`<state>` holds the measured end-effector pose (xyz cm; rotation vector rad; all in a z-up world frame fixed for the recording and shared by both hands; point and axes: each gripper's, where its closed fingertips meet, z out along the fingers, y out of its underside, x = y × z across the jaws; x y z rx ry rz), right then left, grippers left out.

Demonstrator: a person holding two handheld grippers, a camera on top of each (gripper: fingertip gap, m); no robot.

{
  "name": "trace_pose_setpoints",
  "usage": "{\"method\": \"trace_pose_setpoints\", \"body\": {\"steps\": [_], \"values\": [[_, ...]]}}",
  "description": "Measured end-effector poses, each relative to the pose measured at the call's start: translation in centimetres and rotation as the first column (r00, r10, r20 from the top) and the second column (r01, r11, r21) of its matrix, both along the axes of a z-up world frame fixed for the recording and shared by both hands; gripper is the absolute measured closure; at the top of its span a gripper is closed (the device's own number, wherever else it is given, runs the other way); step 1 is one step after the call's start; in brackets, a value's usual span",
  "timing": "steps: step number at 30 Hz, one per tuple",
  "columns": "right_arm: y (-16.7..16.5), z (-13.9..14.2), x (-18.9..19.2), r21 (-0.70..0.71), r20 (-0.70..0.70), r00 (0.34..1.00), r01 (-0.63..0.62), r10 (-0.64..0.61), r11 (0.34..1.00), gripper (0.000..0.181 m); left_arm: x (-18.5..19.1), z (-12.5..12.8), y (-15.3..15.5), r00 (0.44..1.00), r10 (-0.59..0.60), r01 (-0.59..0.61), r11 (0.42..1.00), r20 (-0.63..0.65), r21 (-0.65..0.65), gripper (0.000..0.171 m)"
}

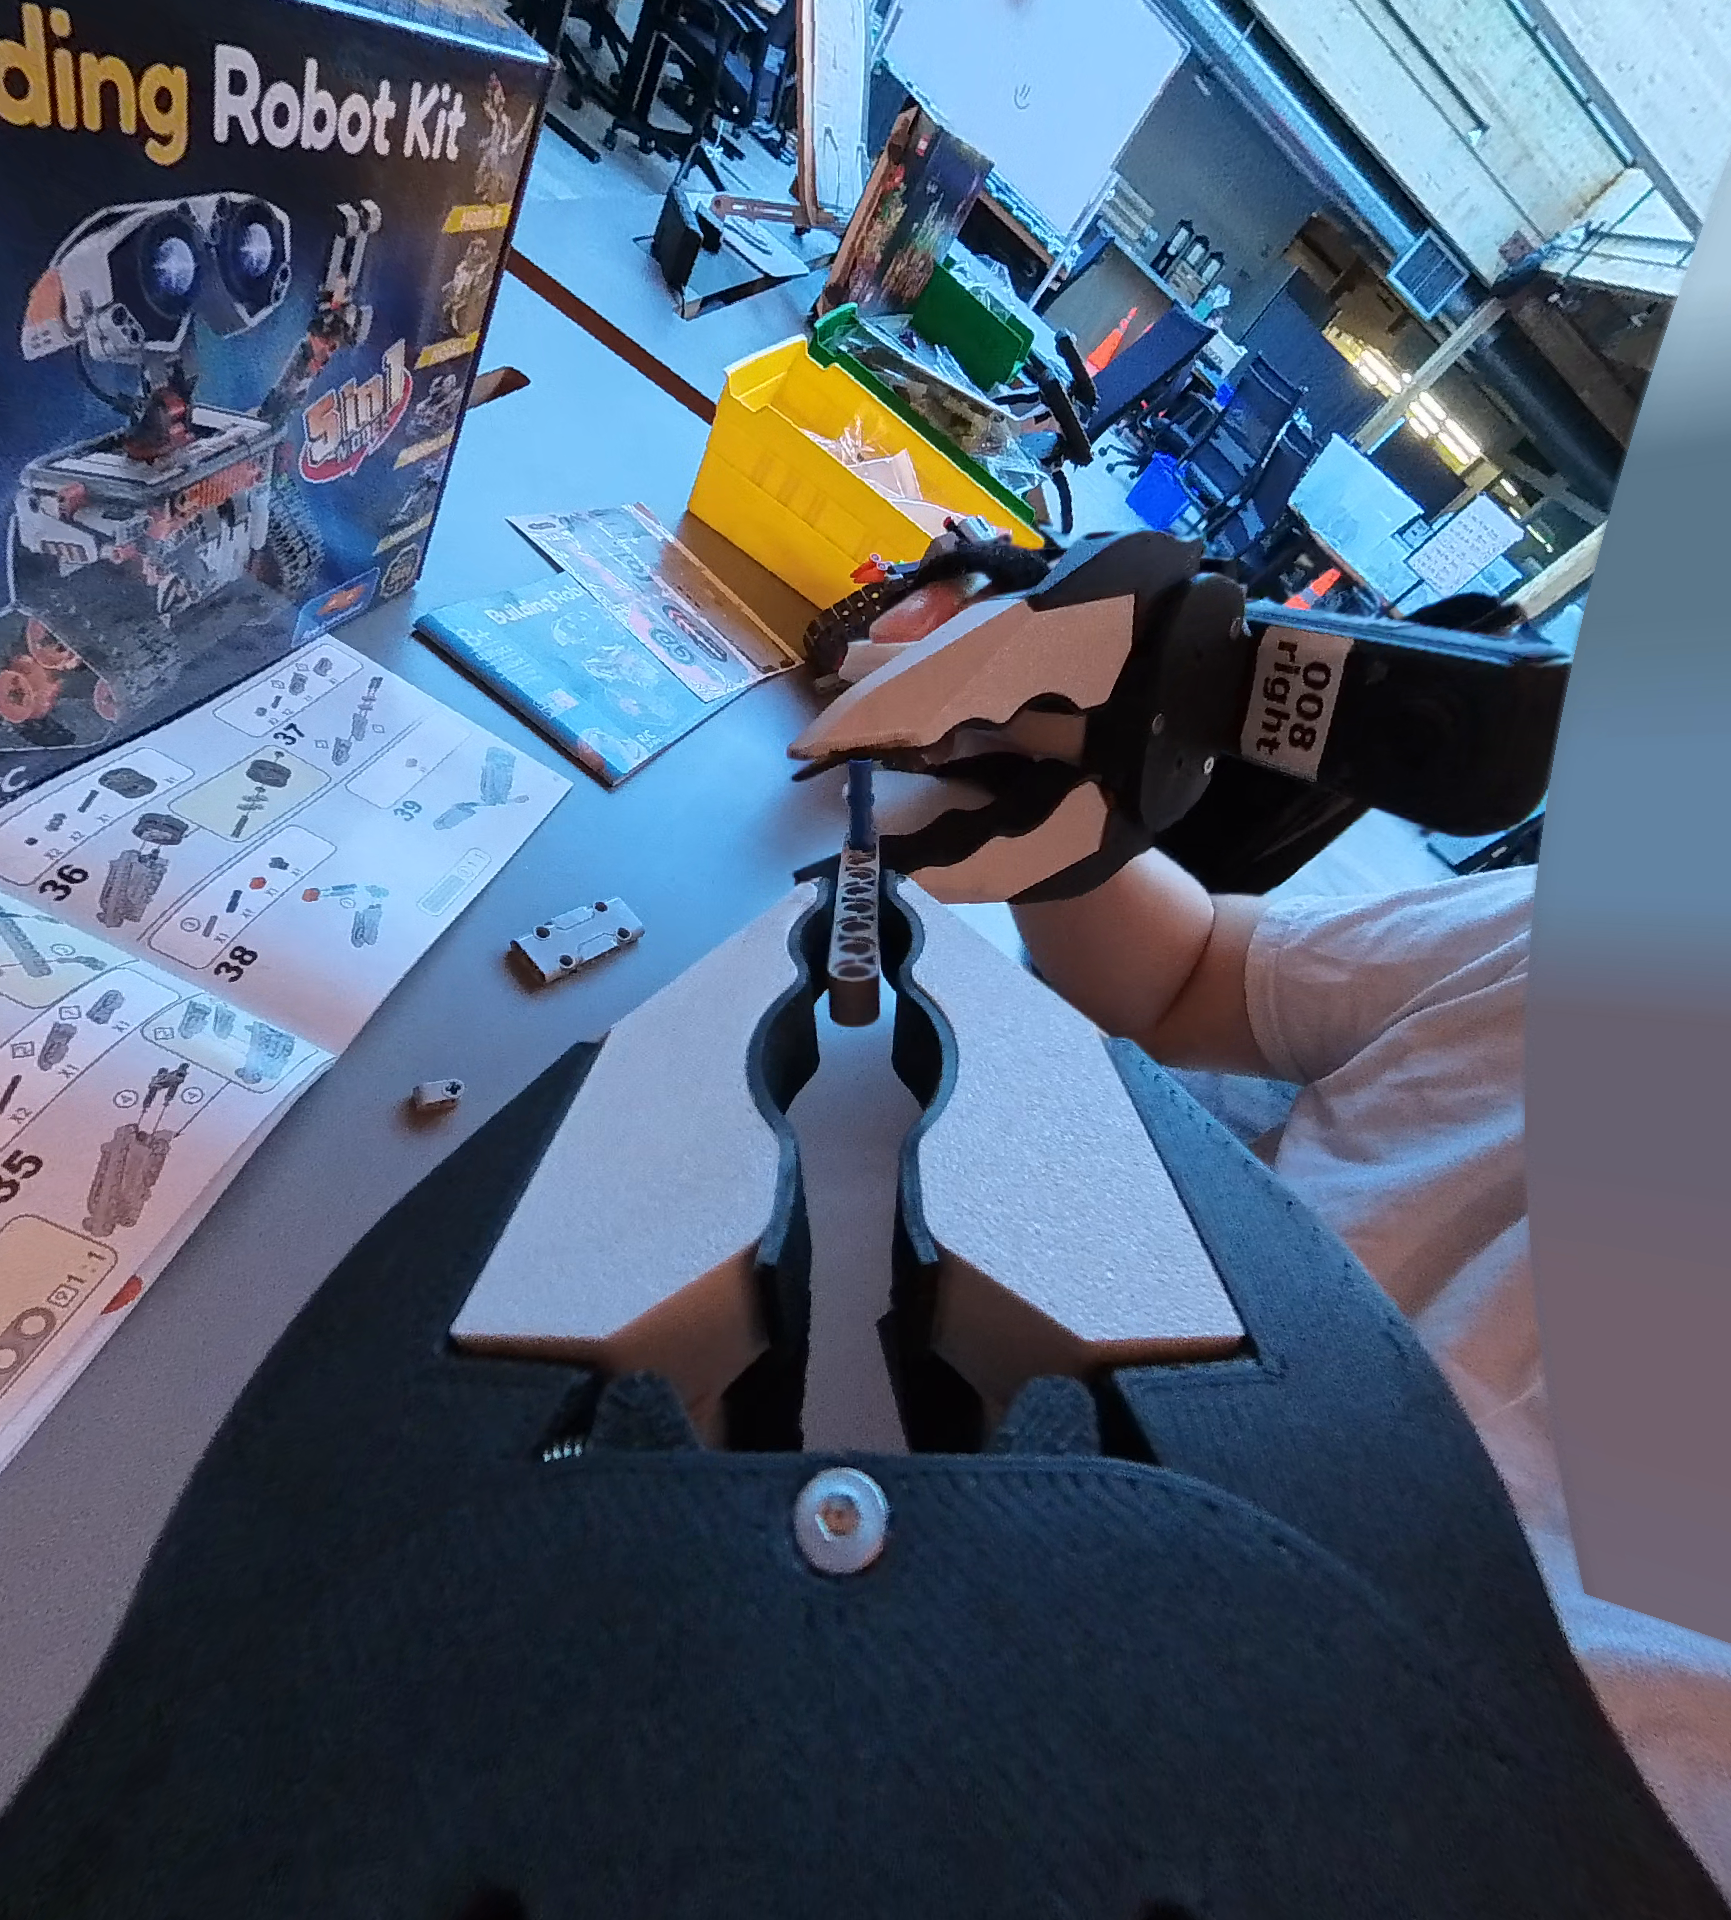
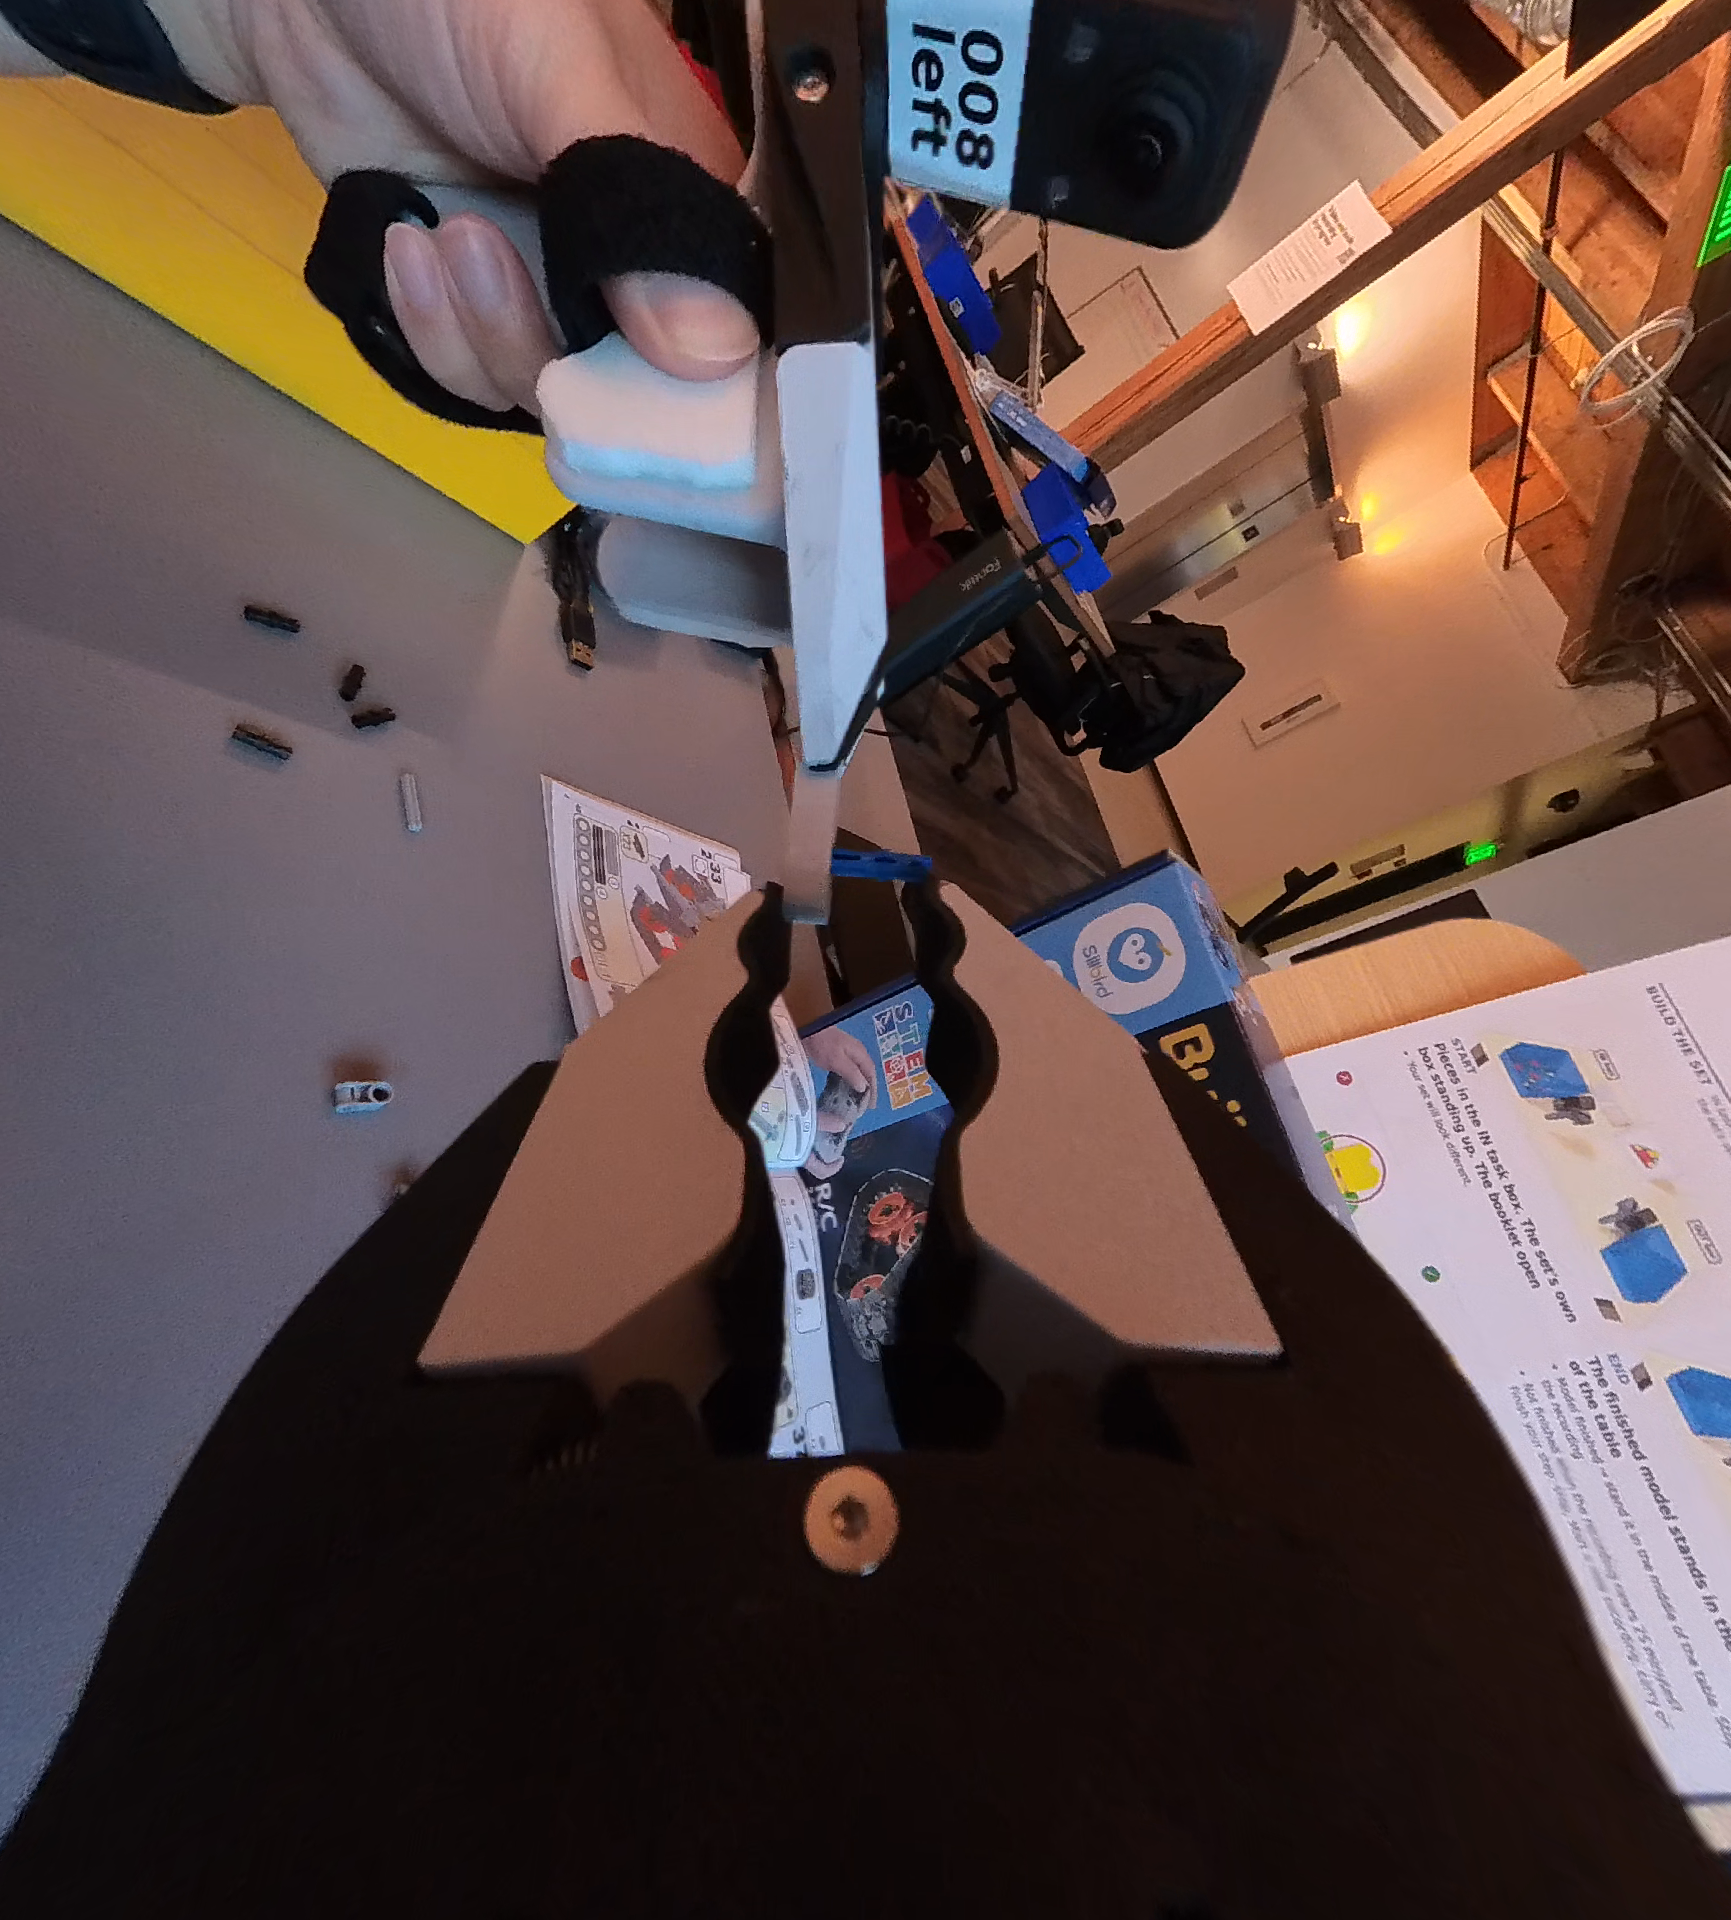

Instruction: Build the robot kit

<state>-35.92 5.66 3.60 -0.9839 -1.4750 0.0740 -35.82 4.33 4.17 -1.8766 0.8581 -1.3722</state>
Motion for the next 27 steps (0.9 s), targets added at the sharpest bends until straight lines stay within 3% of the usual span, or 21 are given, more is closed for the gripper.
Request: {"method": "trace_pose_setpoints", "body": {"steps": [1, 2, 10, 12, 13, 17, 27], "values": [[-0.3, -0.4, 0.0, 0.003, 0.029, 0.999, -0.016, 0.016, 1.0, 0.175, 0.0, 0.0, 0.0, 1.0, 0.001, -0.001, 1.0, 0.002, 0.0, 0.167], [-0.3, -0.4, -0.1, 0.029, 0.023, 1.0, -0.01, 0.009, 1.0, 0.176, -0.1, 0.1, 0.0, 1.0, 0.002, -0.002, 1.0, 0.003, -0.008, 0.166], [0.5, -0.8, -0.3, -0.037, 0.011, 1.0, 0.006, -0.005, 0.999, 0.173, -0.4, -0.2, 0.6, 1.0, 0.025, -0.025, 1.0, -0.01, 0.001, 0.166], [1.1, -0.8, 0.2, -0.036, 0.014, 1.0, 0.018, -0.017, 0.999, 0.148, -0.3, 0.0, 0.2, 1.0, 0.007, -0.007, 1.0, 0.003, -0.012, 0.166], [1.1, -0.7, 0.3, -0.037, 0.02, 1.0, 0.015, -0.014, 0.999, 0.144, -0.3, -0.2, 0.2, 1.0, 0.004, -0.004, 1.0, -0.01, -0.011, 0.166], [-0.4, 0.0, -0.1, -0.016, -0.001, 0.998, -0.068, 0.068, 0.998, 0.153, -0.1, -0.6, -0.1, 1.0, -0.014, 0.013, 1.0, -0.026, -0.023, 0.166], [-0.5, -0.6, -0.8, -0.044, 0.006, 0.997, -0.07, 0.07, 0.997, 0.156, 0.0, -0.9, -0.3, 0.998, -0.018, 0.017, 1.0, -0.061, -0.013, 0.166]]}}
